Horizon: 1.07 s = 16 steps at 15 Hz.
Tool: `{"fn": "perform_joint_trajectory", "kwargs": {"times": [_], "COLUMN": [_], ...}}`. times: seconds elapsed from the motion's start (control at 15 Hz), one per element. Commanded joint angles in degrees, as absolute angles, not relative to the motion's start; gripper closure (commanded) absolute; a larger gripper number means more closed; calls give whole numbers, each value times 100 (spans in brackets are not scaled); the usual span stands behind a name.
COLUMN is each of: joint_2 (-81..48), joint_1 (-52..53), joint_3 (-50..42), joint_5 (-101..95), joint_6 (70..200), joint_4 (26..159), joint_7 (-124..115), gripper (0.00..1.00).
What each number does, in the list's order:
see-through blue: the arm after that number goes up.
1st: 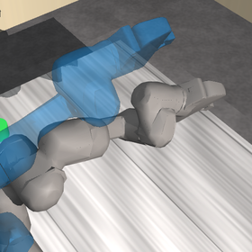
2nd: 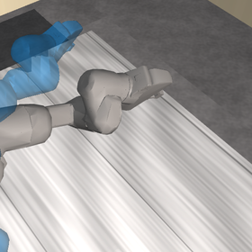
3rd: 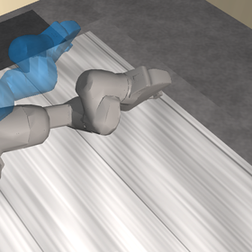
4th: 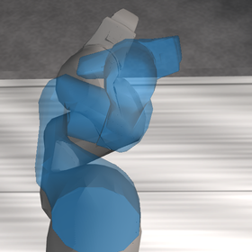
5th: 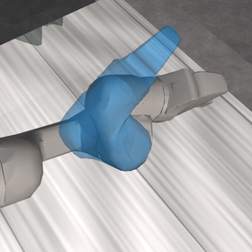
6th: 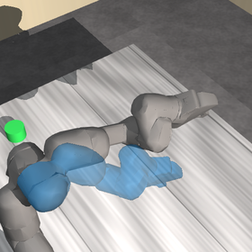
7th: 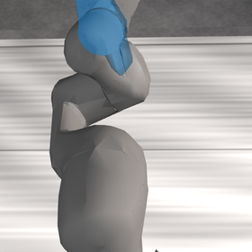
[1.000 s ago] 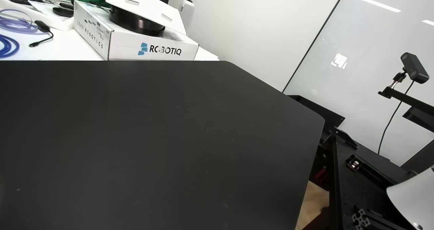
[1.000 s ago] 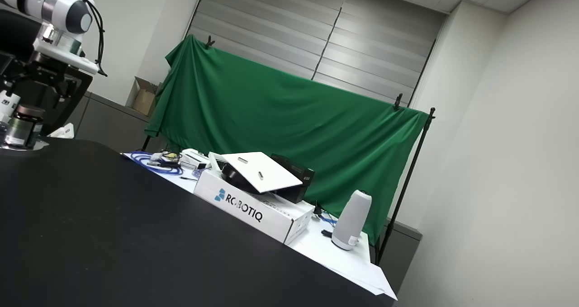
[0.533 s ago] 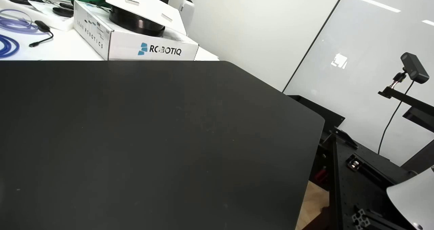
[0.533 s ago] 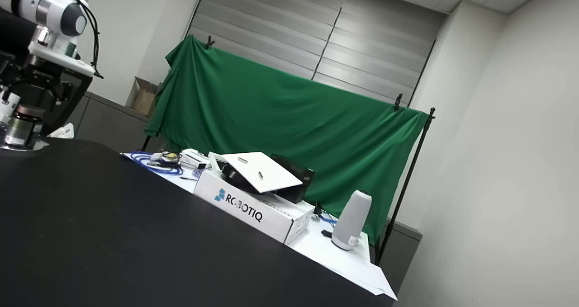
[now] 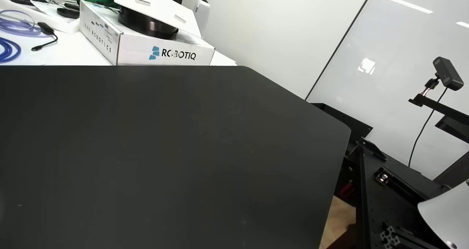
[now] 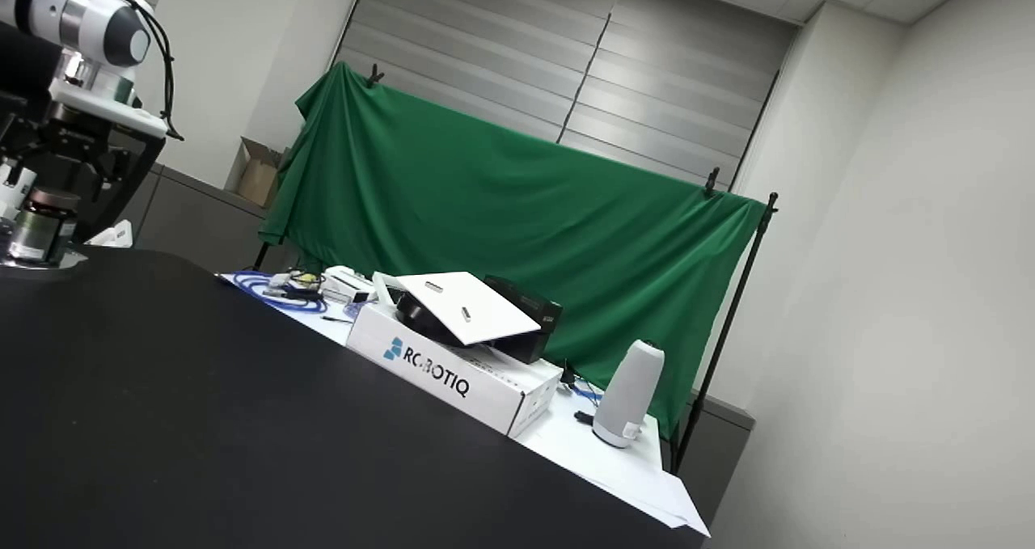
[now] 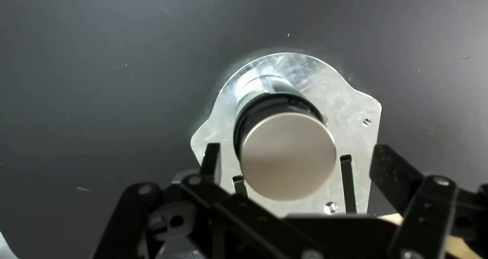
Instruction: Place the bottle on the table
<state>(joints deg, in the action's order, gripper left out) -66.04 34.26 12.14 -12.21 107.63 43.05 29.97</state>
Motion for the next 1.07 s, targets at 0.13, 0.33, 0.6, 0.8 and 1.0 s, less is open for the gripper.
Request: {"fn": "perform_joint_trajectory", "kwargs": {"times": [0.13,0.33,0.6,0.8,1.0], "joint_2": [-6947,-6994,-6754,-6564,-6272], "joint_1": [3563,3578,3524,3473,3349], "joint_3": [1063,1008,1002,943,914], "joint_5": [-1218,-1213,-1307,-1363,-1360], "joint_6": [10391,10245,10276,10332,10433], "joint_4": [3614,3482,3776,3952,4186], "joint_7": [2958,2941,2946,2948,2974], "gripper": [40,62,64,64,64]}}
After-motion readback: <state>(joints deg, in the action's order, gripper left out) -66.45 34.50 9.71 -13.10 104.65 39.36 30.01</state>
